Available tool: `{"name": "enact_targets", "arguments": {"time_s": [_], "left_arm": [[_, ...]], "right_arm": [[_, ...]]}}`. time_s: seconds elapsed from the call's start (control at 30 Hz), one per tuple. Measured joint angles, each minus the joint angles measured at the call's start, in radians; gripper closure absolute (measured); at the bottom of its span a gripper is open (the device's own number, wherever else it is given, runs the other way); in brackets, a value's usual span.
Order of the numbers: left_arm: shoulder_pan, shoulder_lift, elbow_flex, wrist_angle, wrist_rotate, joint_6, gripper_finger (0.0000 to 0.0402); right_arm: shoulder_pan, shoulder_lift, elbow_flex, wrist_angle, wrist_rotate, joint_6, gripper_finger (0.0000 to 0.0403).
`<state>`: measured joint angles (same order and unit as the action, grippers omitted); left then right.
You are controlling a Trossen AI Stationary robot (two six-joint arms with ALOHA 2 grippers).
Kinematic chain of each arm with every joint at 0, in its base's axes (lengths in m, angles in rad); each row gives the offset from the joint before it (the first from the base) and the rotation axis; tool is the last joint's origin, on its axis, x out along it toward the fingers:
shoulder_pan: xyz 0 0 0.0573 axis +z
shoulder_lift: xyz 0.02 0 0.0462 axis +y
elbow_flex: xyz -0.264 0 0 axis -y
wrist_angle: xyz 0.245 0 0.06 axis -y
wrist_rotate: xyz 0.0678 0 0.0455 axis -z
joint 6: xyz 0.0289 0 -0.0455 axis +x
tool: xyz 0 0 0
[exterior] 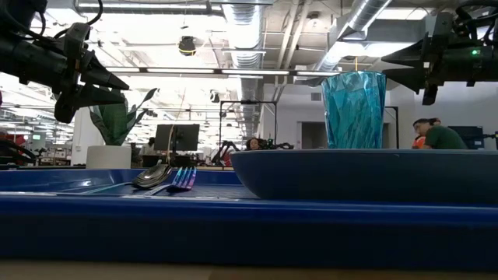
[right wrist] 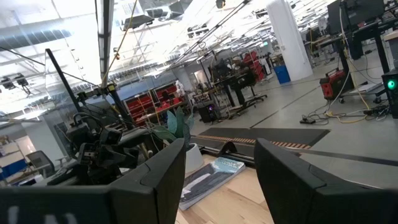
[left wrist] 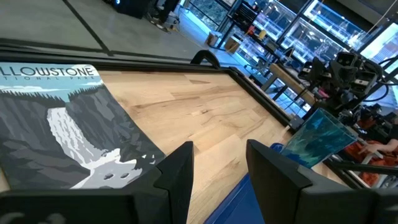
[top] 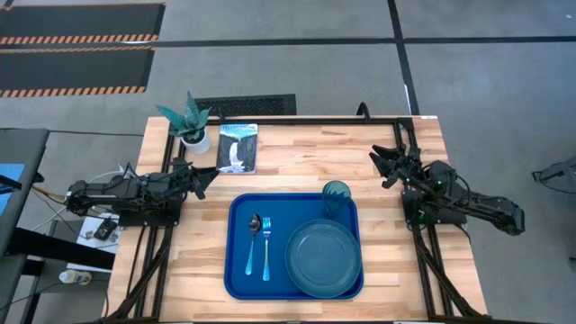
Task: Pick and place plate/cup/fork/spoon on tray
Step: Return to Home Position
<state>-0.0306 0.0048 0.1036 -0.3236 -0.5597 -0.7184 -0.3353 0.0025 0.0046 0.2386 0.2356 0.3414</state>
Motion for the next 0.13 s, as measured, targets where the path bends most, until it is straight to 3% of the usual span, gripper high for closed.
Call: {"name": "enact_targets", "arguments": {"time_s": [0.13], "left_arm": [[0.000, 0.000, 0.000, 0.000, 0.000, 0.000, 0.0264]], "right_arm": [[0.000, 0.000, 0.000, 0.000, 0.000, 0.000, 0.0189]]}}
